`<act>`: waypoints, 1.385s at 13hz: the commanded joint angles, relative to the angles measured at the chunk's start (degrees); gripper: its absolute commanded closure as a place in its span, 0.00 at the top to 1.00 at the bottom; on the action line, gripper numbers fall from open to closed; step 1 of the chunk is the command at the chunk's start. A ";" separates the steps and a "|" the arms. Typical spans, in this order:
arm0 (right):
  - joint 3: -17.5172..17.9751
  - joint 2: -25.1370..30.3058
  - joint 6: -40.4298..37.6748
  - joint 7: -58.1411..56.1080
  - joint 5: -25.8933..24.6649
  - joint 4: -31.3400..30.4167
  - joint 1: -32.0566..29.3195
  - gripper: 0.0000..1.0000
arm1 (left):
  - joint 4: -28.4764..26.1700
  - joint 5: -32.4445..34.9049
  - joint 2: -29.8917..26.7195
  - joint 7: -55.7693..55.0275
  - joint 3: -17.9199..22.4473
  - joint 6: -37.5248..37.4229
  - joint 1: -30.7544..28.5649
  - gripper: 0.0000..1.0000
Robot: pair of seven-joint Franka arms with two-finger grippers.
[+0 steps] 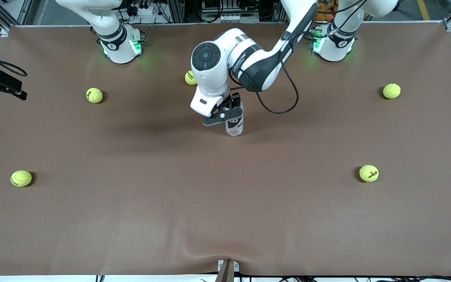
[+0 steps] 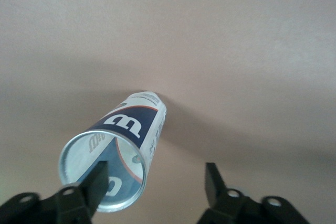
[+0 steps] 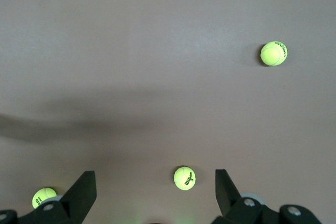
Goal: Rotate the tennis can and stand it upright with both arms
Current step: 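Lower the upright can onto the table with the left gripper, then open the left gripper and pull it away from the can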
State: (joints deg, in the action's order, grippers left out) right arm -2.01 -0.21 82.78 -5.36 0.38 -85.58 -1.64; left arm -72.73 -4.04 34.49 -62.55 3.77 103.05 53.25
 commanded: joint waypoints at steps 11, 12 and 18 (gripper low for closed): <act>-0.10 -0.32 -0.16 0.61 -0.20 0.94 0.32 1.00 | -0.57 4.12 -12.59 19.55 5.98 -7.86 -9.46 1.00; -0.10 -0.32 -0.16 0.61 -0.20 0.94 0.32 1.00 | -0.57 4.13 -13.47 23.49 6.07 -9.61 -11.40 1.00; -0.10 -0.32 -0.16 0.61 -0.20 0.94 0.41 1.00 | -0.92 5.35 -16.81 51.69 6.16 -16.30 -28.43 1.00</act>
State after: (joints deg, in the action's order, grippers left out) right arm -1.97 -0.21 82.80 -5.36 0.38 -85.52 -1.63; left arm -72.45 -0.50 19.41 -18.27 10.56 88.15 29.43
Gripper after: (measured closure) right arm 0.000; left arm 0.000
